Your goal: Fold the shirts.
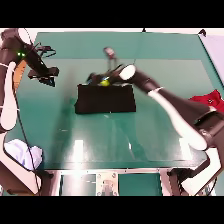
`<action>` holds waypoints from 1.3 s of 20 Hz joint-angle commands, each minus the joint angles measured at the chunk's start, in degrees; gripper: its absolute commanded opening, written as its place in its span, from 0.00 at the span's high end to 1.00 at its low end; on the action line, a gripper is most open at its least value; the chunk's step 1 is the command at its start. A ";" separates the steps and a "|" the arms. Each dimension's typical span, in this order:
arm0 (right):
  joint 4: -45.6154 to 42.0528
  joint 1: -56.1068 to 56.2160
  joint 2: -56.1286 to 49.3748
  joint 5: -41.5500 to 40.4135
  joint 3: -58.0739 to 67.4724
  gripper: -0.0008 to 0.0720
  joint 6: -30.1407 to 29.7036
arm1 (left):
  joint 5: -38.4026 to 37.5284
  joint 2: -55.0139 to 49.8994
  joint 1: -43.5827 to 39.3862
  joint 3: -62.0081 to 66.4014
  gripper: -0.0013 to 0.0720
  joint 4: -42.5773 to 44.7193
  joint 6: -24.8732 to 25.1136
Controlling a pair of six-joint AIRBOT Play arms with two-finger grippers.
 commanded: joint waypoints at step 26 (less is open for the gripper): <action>19.34 -43.19 14.38 30.21 5.11 0.97 -0.20 | 0.55 0.02 0.04 -0.04 0.95 -0.09 -0.48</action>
